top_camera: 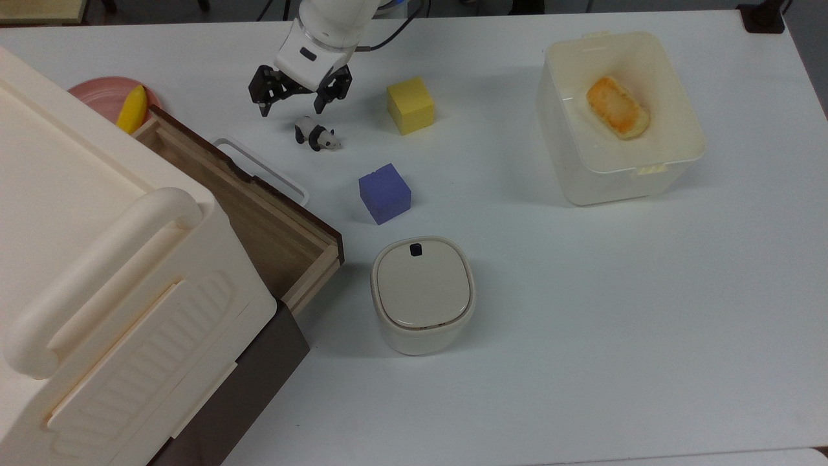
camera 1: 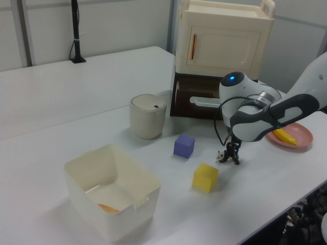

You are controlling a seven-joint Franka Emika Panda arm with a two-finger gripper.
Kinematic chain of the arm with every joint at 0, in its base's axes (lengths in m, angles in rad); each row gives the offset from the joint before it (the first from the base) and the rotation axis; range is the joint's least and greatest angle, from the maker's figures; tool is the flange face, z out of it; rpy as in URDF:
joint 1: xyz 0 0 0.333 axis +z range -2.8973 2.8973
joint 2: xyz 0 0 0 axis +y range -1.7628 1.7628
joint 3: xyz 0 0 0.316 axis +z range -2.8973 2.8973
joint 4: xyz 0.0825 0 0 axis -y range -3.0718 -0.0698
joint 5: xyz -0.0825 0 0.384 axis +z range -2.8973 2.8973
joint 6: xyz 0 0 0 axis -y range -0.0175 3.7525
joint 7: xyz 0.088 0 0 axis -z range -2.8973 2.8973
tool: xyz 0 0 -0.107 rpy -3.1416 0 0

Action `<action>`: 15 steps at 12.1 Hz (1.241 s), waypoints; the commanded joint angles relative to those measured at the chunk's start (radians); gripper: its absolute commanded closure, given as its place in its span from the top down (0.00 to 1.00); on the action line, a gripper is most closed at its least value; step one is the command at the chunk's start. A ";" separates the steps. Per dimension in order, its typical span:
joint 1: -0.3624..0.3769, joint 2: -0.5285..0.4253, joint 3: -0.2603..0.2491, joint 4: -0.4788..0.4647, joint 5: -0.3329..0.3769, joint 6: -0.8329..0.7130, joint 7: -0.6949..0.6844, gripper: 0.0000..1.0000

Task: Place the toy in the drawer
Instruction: 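Move the gripper over the panda toy and lower it, then close the gripper on the panda toy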

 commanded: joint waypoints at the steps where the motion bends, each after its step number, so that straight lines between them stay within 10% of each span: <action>1: -0.001 -0.005 -0.002 -0.003 -0.026 0.019 -0.167 1.00; 13: 0.008 0.070 0.006 0.009 -0.010 0.029 -0.417 1.00; 15: 0.008 0.072 0.020 0.015 0.100 0.029 -0.455 1.00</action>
